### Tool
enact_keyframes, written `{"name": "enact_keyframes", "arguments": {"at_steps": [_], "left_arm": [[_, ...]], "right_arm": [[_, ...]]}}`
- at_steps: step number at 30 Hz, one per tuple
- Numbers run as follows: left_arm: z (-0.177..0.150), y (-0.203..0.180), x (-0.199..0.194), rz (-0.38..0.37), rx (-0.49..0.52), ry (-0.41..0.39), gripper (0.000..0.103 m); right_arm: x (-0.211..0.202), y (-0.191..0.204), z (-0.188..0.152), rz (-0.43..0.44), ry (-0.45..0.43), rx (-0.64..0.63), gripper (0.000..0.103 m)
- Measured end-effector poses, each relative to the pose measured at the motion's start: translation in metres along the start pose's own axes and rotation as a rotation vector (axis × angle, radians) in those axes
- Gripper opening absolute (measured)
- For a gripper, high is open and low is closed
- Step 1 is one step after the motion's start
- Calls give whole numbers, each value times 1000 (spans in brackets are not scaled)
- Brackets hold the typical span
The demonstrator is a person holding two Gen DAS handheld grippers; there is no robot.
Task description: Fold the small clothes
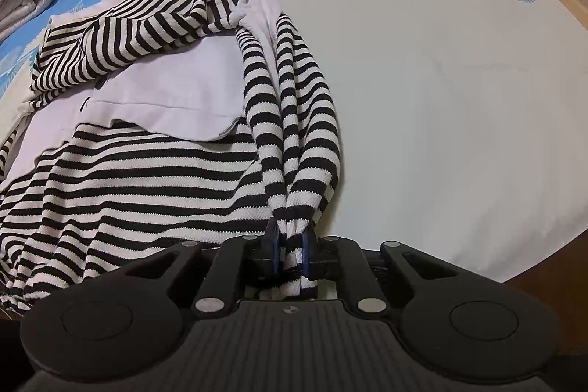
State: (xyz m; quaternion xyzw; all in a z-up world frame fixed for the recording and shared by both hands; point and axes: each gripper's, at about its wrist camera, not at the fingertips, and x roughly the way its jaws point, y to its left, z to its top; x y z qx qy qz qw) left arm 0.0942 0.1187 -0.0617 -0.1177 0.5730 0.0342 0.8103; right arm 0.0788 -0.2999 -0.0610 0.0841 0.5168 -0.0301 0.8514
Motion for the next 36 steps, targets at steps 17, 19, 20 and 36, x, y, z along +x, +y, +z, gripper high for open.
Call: {"name": "enact_keyframes", "arguments": {"at_steps": [17, 19, 20, 36], "left_arm": [[-2, -5, -2, 17, 46, -22, 12], [-2, -5, -2, 18, 50, -26, 12], [-3, -5, -2, 19, 51, -31, 11], [-9, -13, -100, -45, 16, -280, 6]], "right_arm": [[-3, -2, -1, 6, -2, -11, 11], [-3, -2, -1, 6, -3, -11, 11], [-2, -3, -1, 7, -3, -12, 11], [-104, -33, 26, 224, -264, 180, 5]]}}
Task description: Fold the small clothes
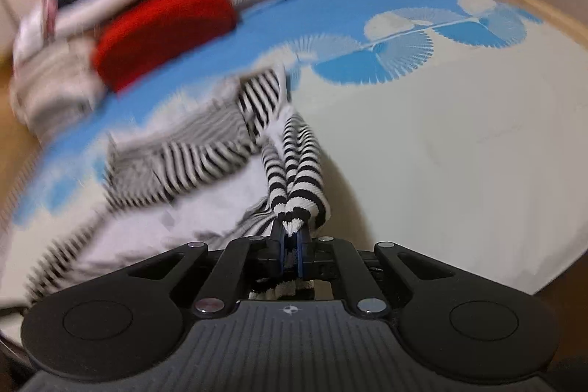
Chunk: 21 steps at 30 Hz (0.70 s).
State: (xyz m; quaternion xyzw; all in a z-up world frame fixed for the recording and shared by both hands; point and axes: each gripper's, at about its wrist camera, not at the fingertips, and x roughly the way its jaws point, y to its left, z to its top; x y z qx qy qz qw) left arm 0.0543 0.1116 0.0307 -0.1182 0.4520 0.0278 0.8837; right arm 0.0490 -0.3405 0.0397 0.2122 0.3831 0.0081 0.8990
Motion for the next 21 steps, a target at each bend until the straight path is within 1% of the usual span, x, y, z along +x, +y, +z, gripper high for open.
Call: {"name": "enact_keyframes", "arguments": {"at_steps": [2, 5, 6, 8, 10, 12, 13, 14, 16, 19, 21], "left_arm": [[2, 5, -29, -49, -41, -39, 6], [0, 10, -72, -88, -50, -113, 6], [-2, 12, -83, -102, -55, -125, 6], [-5, 15, -91, -121, -52, -123, 6], [-1, 16, -83, -129, -36, -84, 6], [9, 17, -66, -133, -28, -52, 6], [18, 18, -57, -132, -27, -40, 6], [28, 19, -47, -145, -31, -31, 6], [49, 21, -28, -162, -29, -11, 6], [87, 23, 10, -183, -24, 35, 6], [107, 25, 41, -191, -33, 86, 6]], "right_arm": [[-27, -4, 8, 36, -36, 47, 5], [-76, -2, 12, 97, -97, 70, 5], [-89, -1, 11, 113, -111, 65, 5], [-114, 1, 8, 133, -136, 52, 5], [-121, -1, 7, 142, -137, 55, 5], [-107, -9, 12, 149, -106, 100, 5], [-95, -13, 17, 136, -90, 115, 5], [-83, -15, 20, 121, -77, 125, 5], [-58, -17, 35, 123, -46, 142, 5], [-17, -11, 64, 119, -8, 102, 5], [12, -7, 84, 105, 16, 86, 5]]}}
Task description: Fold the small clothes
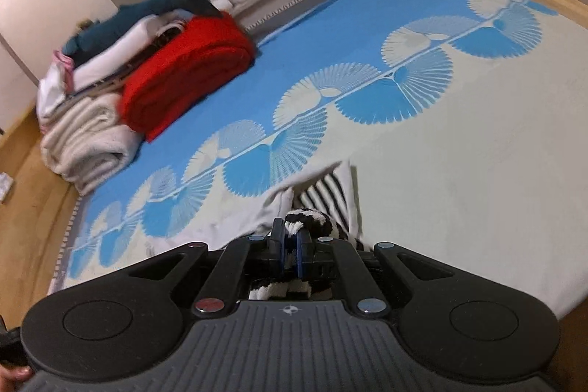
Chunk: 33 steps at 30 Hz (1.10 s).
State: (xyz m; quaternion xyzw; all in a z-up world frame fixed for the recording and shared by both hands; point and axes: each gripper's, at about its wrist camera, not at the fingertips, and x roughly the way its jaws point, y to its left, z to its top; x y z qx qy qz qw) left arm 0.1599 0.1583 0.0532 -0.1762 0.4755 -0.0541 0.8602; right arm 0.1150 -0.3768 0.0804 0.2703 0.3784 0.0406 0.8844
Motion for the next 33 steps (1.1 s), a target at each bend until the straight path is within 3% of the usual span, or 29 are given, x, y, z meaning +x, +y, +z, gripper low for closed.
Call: {"name": "enact_keyframes", "arguments": {"at_steps": [4, 7, 9, 11, 17, 20, 25, 31, 33], "left_arm": [[28, 16, 59, 29, -8, 49, 6], [27, 32, 94, 49, -67, 108, 6], [32, 39, 101, 16, -152, 115, 7], [36, 38, 107, 9, -157, 120, 8], [45, 49, 101, -48, -228, 114, 23], [46, 50, 80, -48, -196, 73, 37], [38, 57, 49, 9, -75, 29, 43], [23, 60, 44, 66, 80, 51, 63], [18, 51, 49, 64, 143, 58, 75]], "right_arm": [[62, 3, 29, -22, 62, -47, 5], [100, -3, 26, -38, 94, -77, 5], [121, -11, 14, -67, 115, -94, 5], [139, -19, 10, -132, 165, -54, 5], [151, -23, 21, -118, 158, -24, 10], [132, -26, 26, -86, 114, 0, 18], [99, -36, 29, -129, 9, -62, 27], [88, -46, 13, -158, 32, -204, 42], [91, -44, 8, -157, 44, -246, 45]]}}
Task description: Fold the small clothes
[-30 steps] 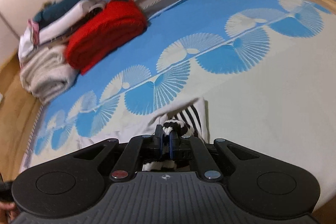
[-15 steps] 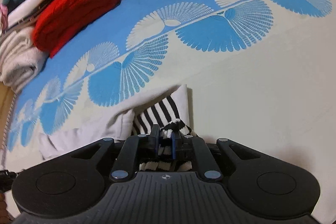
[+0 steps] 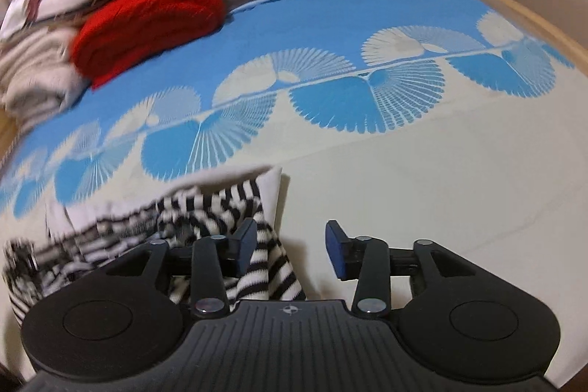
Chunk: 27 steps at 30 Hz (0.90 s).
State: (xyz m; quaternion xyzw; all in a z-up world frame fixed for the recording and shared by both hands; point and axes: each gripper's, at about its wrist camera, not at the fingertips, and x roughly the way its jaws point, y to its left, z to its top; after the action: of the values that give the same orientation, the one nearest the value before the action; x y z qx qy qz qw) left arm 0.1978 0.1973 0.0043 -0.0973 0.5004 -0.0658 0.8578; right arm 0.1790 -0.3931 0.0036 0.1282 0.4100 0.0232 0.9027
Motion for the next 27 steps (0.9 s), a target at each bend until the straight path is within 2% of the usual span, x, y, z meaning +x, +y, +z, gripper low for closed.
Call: {"name": "enact_keyframes", "arguments": {"at_steps": [2, 4, 8, 12, 19, 23, 26, 27], "left_arm": [[-2, -12, 7, 0, 65, -4, 82], [-5, -24, 15, 32, 129, -13, 82], [-7, -42, 36, 81, 222, 13, 82], [-3, -55, 50, 115, 290, 8, 82], [21, -60, 55, 98, 263, -85, 82], [32, -65, 62, 87, 252, -83, 82], [36, -68, 70, 61, 264, -69, 78], [37, -69, 73, 52, 272, -64, 71]], "right_arm": [[6, 7, -2, 2, 8, -43, 47], [14, 19, -4, 3, 21, -102, 51], [31, 48, -12, -60, 20, -296, 51], [50, 64, -16, -101, 33, -400, 51], [68, 73, 2, -104, -16, -390, 51], [79, 80, 13, -68, -31, -376, 50], [88, 89, 17, -39, -25, -398, 46], [92, 91, 18, -31, -21, -405, 43]]}}
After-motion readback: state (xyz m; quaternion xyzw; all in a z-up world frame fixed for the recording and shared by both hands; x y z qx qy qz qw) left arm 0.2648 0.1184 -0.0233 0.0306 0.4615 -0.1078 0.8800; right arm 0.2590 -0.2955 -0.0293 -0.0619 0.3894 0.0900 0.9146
